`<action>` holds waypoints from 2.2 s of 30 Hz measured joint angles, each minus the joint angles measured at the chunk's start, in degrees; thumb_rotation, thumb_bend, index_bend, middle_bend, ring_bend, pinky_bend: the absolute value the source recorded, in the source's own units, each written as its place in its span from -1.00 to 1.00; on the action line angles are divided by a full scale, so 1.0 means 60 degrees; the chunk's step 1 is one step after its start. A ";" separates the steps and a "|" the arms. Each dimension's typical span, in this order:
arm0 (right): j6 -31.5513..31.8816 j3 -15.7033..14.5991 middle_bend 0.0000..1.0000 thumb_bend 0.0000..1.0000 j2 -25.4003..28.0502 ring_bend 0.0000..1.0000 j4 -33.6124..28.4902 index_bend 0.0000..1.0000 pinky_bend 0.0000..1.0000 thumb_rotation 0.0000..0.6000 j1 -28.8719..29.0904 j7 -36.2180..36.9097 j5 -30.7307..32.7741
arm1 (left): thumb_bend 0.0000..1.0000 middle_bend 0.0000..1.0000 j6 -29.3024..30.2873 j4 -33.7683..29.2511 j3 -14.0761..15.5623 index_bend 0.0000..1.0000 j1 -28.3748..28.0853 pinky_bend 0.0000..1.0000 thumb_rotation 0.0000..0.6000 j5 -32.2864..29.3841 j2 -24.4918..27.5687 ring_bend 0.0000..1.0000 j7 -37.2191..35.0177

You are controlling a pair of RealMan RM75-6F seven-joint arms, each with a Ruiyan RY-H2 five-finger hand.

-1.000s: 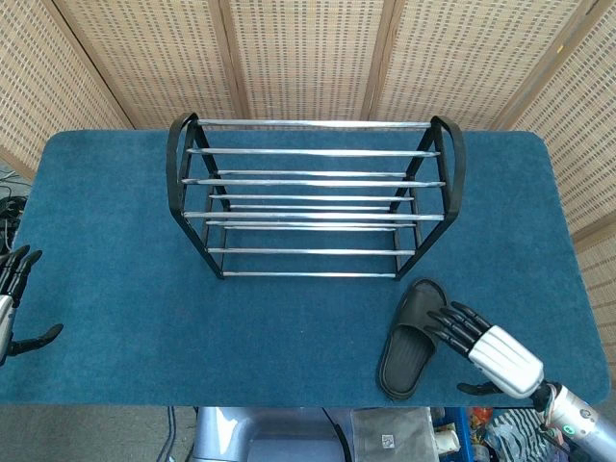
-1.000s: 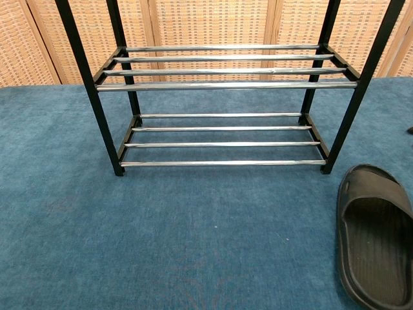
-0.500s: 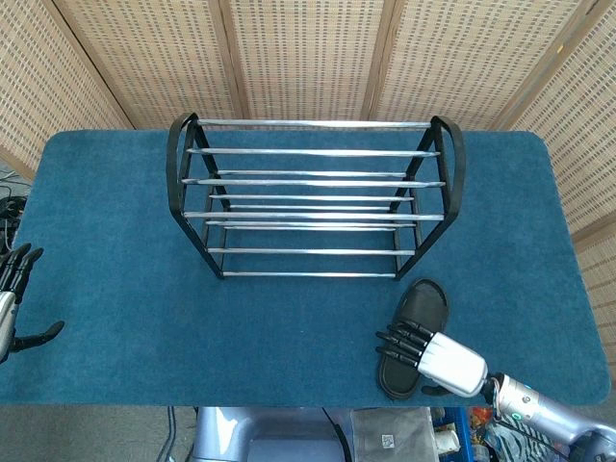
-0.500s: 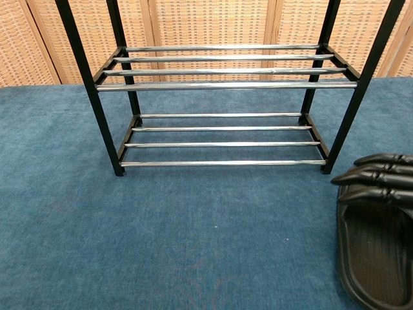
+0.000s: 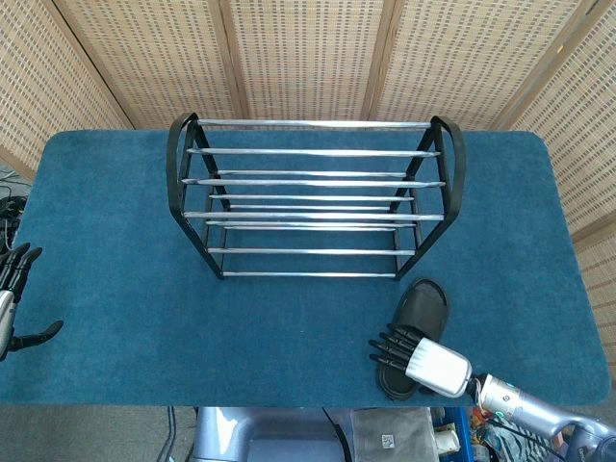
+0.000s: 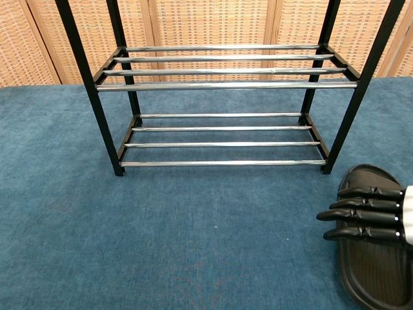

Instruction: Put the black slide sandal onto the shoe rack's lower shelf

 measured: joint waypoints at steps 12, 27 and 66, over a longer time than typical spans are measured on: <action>-0.0173 -0.0252 -1.00 -1.00 -0.0192 -1.00 0.0118 -1.00 -1.00 1.00 0.0270 -0.0208 0.0324 | -0.59 -1.00 -0.0042 -0.0008 0.0003 -1.00 -0.0037 -1.00 1.00 -0.0039 -0.0006 -1.00 0.0035; -0.1303 -0.0389 -1.00 -1.00 0.0128 -1.00 -0.1173 -0.98 -1.00 1.00 0.0875 -0.1172 0.0662 | -0.59 -1.00 -0.0020 0.0012 0.0018 -1.00 -0.0028 -1.00 1.00 -0.0015 0.0023 -1.00 -0.0058; 0.0732 -0.0727 0.06 0.24 0.0055 -0.23 -0.0450 0.18 -0.08 1.00 0.0963 -0.3506 -0.0348 | -0.59 -1.00 -0.0104 0.0066 0.0085 -1.00 -0.0042 -1.00 1.00 0.0133 0.0143 -1.00 -0.0412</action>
